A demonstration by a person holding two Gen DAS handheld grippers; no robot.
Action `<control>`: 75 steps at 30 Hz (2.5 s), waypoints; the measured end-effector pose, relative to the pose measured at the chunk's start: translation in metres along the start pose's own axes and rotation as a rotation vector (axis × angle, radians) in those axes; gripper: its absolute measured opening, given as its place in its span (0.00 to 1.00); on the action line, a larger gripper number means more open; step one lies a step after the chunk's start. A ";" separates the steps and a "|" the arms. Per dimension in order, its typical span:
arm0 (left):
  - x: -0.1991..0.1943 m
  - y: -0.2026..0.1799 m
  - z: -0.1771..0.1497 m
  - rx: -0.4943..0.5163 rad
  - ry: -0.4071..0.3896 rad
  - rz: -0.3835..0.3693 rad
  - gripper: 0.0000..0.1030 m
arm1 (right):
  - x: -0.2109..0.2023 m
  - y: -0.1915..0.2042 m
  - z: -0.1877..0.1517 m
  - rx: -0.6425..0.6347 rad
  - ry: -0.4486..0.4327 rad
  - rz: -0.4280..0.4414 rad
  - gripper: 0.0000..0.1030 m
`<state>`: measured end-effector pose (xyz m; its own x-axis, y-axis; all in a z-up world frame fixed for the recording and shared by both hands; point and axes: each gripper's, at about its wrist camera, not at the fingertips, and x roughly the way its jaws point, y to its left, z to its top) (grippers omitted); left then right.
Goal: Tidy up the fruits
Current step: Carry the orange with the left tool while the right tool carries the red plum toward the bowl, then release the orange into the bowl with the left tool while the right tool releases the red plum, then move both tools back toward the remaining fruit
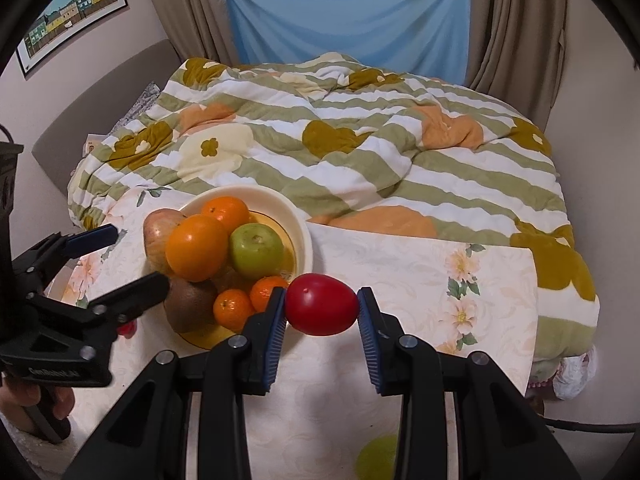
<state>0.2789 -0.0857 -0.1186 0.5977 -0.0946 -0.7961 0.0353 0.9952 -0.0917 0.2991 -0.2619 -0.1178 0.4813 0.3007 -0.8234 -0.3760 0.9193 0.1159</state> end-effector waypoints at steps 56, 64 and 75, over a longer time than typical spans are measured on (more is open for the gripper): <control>-0.104 0.111 -0.081 -0.036 0.020 0.056 1.00 | -0.030 0.102 -0.053 0.010 -0.153 -0.091 0.99; -0.131 0.104 -0.077 0.005 -0.027 0.032 1.00 | -0.081 0.097 -0.067 0.106 -0.169 -0.200 0.99; -0.145 0.091 -0.082 0.041 -0.055 -0.020 1.00 | -0.140 0.070 -0.109 0.228 -0.210 -0.313 0.99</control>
<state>0.1300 0.0166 -0.0600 0.6394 -0.1142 -0.7603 0.0796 0.9934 -0.0822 0.1194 -0.2678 -0.0547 0.7033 0.0226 -0.7105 -0.0139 0.9997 0.0180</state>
